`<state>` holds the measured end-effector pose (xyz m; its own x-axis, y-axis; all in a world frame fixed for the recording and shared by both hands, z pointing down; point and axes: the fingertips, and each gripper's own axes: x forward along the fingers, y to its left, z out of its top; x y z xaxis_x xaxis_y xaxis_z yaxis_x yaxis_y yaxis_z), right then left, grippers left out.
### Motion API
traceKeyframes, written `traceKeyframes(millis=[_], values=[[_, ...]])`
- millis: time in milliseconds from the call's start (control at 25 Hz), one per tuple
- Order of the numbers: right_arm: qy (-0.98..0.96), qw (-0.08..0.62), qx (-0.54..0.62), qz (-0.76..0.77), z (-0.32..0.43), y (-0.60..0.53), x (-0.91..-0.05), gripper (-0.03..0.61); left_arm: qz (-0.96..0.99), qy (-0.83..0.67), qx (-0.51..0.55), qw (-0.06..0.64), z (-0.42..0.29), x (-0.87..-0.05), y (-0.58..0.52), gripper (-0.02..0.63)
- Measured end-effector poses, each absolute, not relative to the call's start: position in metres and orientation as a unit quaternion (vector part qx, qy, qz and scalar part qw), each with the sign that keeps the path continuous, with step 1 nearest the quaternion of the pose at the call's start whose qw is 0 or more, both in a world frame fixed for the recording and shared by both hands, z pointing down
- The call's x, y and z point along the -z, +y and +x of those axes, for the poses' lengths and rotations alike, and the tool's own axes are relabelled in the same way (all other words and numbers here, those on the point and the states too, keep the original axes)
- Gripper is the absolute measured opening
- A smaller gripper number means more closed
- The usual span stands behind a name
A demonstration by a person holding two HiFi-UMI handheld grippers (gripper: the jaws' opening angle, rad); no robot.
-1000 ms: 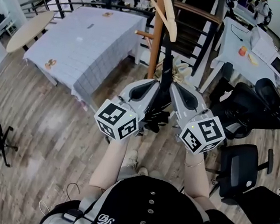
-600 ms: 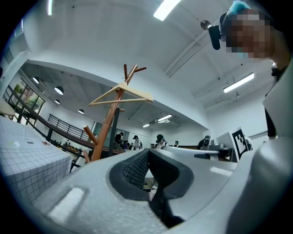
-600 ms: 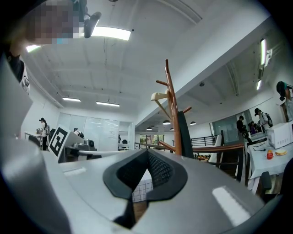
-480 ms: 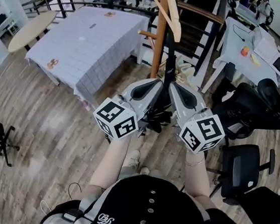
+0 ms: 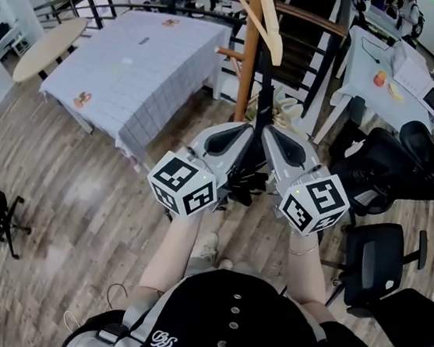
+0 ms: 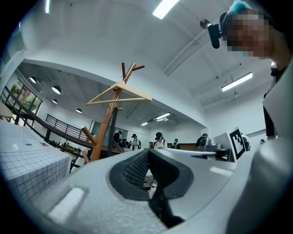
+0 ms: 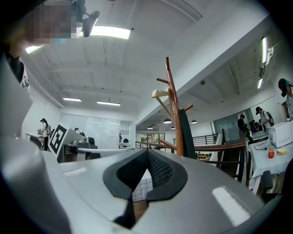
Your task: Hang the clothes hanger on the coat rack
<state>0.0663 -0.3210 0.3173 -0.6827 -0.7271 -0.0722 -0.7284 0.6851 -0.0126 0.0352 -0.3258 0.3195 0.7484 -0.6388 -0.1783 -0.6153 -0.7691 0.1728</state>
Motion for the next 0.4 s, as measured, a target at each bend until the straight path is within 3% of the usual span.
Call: traceKeyframes(millis=[400], values=[[0.914,0.025,-0.004,-0.404,0.0731,-0.3234,-0.3206,-0.002,0.937,-0.329,0.105,0.054,0.0397,-0.3226,-0.3248,-0.002]])
